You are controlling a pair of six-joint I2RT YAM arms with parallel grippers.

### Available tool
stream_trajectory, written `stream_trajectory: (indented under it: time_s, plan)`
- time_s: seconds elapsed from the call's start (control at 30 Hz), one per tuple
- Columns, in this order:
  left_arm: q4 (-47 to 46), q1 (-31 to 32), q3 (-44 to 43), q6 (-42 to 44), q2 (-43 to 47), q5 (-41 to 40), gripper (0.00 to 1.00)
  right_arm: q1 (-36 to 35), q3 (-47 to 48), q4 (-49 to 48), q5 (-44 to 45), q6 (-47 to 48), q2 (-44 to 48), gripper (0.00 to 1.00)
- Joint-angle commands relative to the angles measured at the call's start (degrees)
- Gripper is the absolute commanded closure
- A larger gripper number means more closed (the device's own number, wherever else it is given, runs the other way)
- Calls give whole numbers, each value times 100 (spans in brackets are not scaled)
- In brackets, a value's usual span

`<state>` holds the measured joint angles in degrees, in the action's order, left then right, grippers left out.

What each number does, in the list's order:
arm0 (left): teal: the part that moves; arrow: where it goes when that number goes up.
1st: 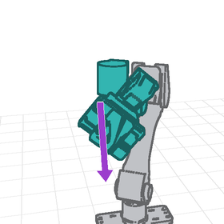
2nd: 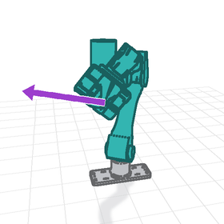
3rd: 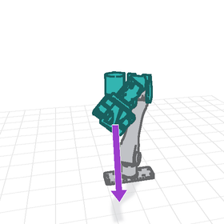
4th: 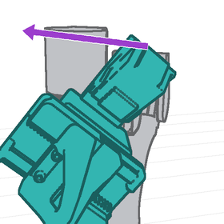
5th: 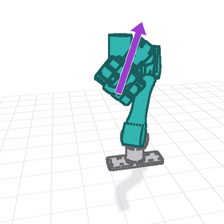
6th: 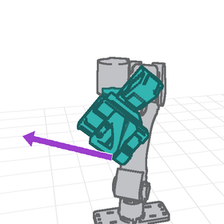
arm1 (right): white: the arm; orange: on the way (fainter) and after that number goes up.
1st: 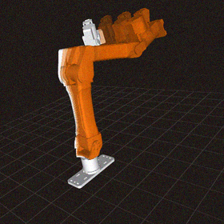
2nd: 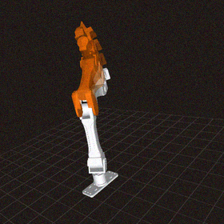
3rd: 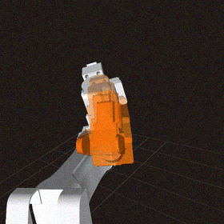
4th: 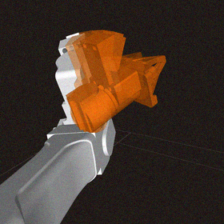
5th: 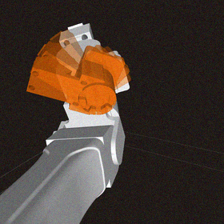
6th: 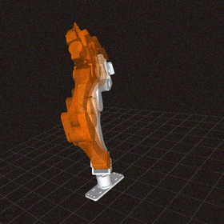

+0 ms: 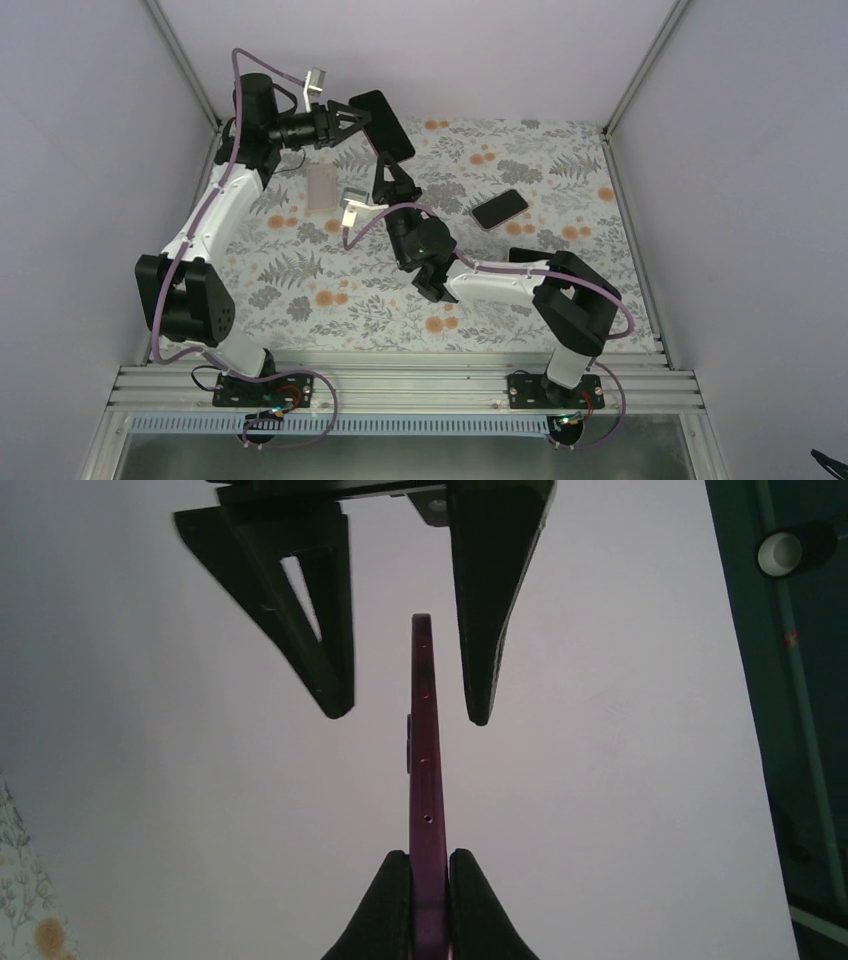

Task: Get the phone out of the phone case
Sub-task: Place the phone at the center of the board.

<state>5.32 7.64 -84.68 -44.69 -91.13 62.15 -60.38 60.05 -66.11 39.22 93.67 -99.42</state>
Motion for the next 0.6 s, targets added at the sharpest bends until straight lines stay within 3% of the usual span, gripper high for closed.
stream_trajectory:
  time_s: [0.0, 0.27, 0.43, 0.57]
  plan:
    - [-154, 27, 90, -84, -55, -22, 49, -94, -53, -796, -51, 278, -135, 96]
    - [-127, 28, 228, -135, -89, -131, 85, -127, -128, -970, -31, 440, -223, 92]
    - [-122, 23, 210, -149, -95, -176, 97, -123, -251, -974, -28, 433, -169, 71]
    - [-20, -81, 117, -21, -119, -168, 98, -125, -249, -450, 87, 10, -5, 36]
